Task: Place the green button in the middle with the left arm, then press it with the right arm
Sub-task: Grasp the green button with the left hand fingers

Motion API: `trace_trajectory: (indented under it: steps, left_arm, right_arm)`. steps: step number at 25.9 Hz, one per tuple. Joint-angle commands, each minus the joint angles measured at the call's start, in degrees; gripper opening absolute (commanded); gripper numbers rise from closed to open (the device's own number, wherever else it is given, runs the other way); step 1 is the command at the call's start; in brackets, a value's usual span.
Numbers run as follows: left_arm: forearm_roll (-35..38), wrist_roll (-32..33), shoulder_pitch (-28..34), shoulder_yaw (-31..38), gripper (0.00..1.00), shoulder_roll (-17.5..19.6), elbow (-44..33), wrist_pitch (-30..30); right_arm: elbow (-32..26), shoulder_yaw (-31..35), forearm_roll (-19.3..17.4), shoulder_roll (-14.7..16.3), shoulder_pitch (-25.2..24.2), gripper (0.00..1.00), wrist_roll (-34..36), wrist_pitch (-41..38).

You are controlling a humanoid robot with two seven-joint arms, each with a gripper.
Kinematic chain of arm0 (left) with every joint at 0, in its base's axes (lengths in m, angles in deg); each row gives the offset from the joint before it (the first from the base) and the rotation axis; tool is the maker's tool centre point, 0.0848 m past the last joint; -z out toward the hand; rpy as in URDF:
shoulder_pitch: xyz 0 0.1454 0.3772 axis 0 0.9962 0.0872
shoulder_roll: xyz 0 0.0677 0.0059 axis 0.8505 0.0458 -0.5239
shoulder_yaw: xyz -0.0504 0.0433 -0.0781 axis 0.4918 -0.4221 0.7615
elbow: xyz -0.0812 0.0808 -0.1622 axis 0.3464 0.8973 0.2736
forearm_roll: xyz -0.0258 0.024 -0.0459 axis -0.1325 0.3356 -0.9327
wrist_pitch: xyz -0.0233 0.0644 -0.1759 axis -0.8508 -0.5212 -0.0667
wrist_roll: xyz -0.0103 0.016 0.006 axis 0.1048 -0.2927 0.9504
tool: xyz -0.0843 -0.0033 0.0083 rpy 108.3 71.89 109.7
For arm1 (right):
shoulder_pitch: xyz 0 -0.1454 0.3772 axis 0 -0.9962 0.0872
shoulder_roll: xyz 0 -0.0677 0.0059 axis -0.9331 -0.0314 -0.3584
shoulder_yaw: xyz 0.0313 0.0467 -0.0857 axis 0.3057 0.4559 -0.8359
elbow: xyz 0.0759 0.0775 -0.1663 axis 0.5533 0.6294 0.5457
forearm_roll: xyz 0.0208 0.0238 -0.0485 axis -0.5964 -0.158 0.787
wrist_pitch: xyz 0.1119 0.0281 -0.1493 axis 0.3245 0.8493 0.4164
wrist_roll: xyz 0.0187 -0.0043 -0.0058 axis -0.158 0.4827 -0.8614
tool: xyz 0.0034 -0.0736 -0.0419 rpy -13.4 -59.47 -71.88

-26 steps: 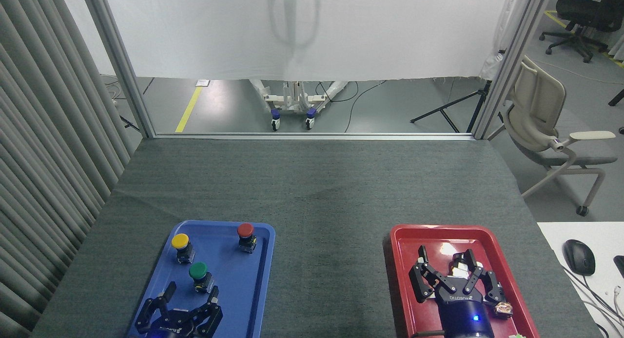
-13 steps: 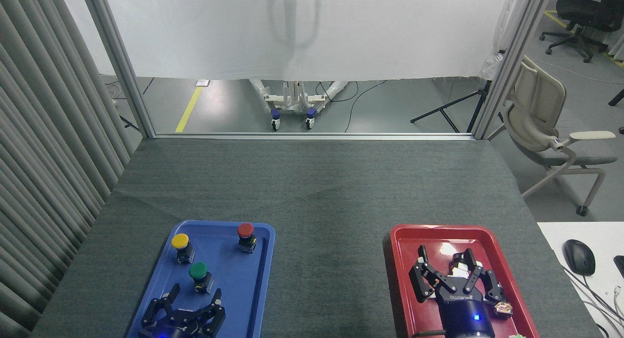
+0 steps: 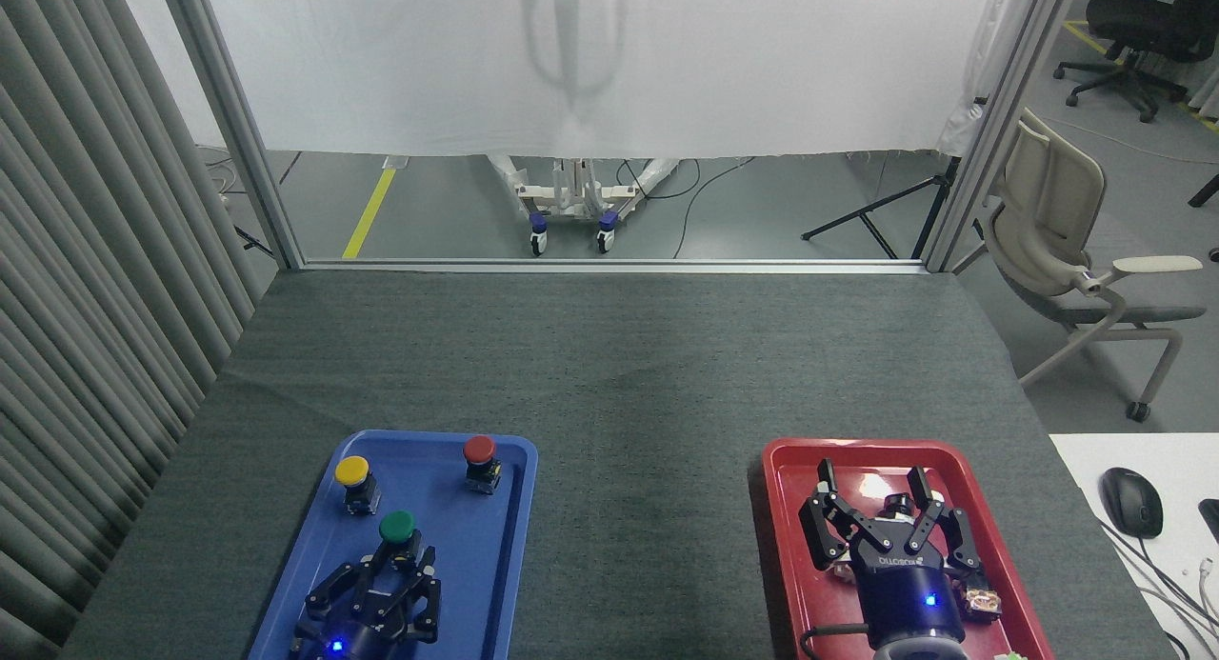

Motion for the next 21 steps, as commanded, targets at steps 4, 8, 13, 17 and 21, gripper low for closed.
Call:
trace_trajectory:
  steps: [4,8,13,17,21]
  left_arm:
    - [-0.11,-0.01,-1.3,-0.01,0.2,0.04,1.43,0.47]
    - [-0.2,-0.1,-1.47,-0.01,0.2,-0.05,1.61,0.29]
    - [-0.2,-0.1,-1.47,-0.01,0.16,0.22,1.96,0.64]
    - [0.06,-0.1,-1.65,-0.54,0.16,0.48,-0.59,4.51]
    - [0.15,0.08,-7.27,-7.22,0.16,0.48,-0.24,11.45]
  right_arm:
    - [0.0,0.09,-0.09,-0.01,0.01,1.0,0.1,0.03]
    - [0.0,1.58,-0.09,-0.36,0.01,1.0,0.1,-0.06]
    - [-0.09,1.58,-0.35,-0.54,0.1,1.0,0.01,0.03]
    - [-0.09,1.49,-0.35,-0.62,0.19,1.0,-0.78,0.03]
    - [-0.18,1.49,-0.35,-0.62,0.45,1.0,-0.95,-0.06]
